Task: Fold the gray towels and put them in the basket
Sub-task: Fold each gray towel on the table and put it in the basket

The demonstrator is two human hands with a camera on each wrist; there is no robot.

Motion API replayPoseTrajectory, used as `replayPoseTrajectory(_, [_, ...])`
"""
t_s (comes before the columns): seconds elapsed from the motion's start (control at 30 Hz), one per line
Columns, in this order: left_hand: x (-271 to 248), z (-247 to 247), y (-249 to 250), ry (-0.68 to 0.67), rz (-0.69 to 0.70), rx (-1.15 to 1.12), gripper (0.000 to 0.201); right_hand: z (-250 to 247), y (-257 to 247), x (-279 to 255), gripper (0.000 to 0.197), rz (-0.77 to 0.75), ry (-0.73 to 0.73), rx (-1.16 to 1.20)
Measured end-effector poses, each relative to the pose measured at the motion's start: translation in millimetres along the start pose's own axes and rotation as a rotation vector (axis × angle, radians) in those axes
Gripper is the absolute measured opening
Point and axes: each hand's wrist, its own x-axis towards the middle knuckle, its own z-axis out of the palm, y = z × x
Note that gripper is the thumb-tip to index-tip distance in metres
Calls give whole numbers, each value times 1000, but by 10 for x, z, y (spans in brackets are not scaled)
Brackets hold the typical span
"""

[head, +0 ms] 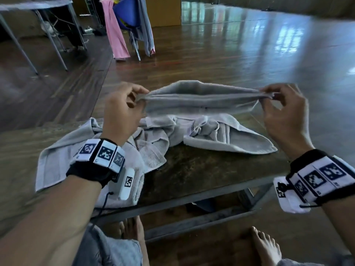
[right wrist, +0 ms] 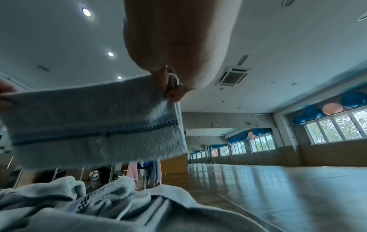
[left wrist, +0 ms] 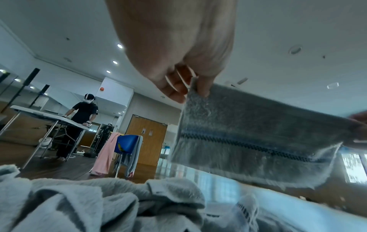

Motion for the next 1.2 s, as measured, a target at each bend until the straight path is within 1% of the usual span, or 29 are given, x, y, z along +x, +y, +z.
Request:
replayPoseTrajectory(0.03, [-18,-21,-6,4,16,-36,18,-76,39,-43,24,-13,7,29])
replayPoseTrajectory(0.07, [-57,-29,-21,-51,20,-54,20,-130,95,-106,24,2,-27,29])
replayPoseTrajectory(0.1, [-109,-21,-55,-156,0,-48,23,-161,142,-186,25,39,-105,-1])
replayPoseTrajectory(0.13, [-175,-2,-97,-297,-44,-16,25,-175,194,-278,26,91,-224,-52])
replayPoseTrajectory(0.23, [-445,89,-264,-779,-237,142,26,-156,353,-570,28,248,-686,-178])
replayPoseTrajectory(0.27, [-536,114,-299,-897,-315,159,24,-133,399,-652,30,283,-779,-195])
replayPoseTrajectory(0.3, [-606,136,-324,-959,-385,151,23,-104,437,-716,29,313,-816,-208])
replayPoseTrajectory(0.33, [-647,156,-339,-959,-438,144,24,-68,453,-755,25,340,-805,-222])
replayPoseTrajectory(0.37, [-658,181,-355,-923,-479,149,28,-30,463,-773,19,359,-758,-240])
replayPoseTrajectory(0.43, [-657,239,-352,-837,-527,228,37,44,493,-786,7,391,-658,-293])
replayPoseTrajectory(0.47, [-654,269,-335,-809,-544,281,41,74,506,-784,10,421,-636,-317])
replayPoseTrajectory(0.53, [-664,320,-290,-771,-570,337,45,113,530,-790,20,501,-660,-345])
replayPoseTrajectory(0.63, [-643,346,-238,-807,-573,379,55,142,546,-788,27,547,-690,-361])
replayPoseTrajectory(0.73, [-549,301,-232,-813,-584,458,53,136,548,-705,25,573,-688,-361])
replayPoseTrajectory(0.8, [-496,271,-231,-806,-618,482,44,107,548,-642,22,604,-711,-376])
replayPoseTrajectory(0.9, [-472,256,-213,-835,-672,476,33,107,505,-621,20,611,-762,-461])
replayPoseTrajectory(0.93, [-471,266,-197,-824,-653,480,28,126,465,-627,20,590,-761,-510])
replayPoseTrajectory(0.97, [-470,288,-171,-788,-599,492,23,151,416,-637,26,544,-739,-566])
replayPoseTrajectory(1.0, [-470,326,-135,-732,-521,494,21,179,361,-646,35,468,-704,-607])
replayPoseTrajectory(1.03, [-474,382,-84,-682,-432,460,22,212,299,-657,42,371,-667,-600])
replayPoseTrajectory(1.07, [-477,454,-27,-668,-345,386,23,252,240,-667,45,273,-659,-542])
replayPoseTrajectory(1.1, [-487,536,28,-699,-265,306,23,293,182,-679,46,185,-708,-459])
replayPoseTrajectory(1.13, [-510,620,84,-759,-200,242,25,329,133,-704,47,114,-803,-387])
replayPoseTrajectory(1.2, [-591,769,164,-907,-140,214,33,412,78,-797,46,41,-1016,-364])
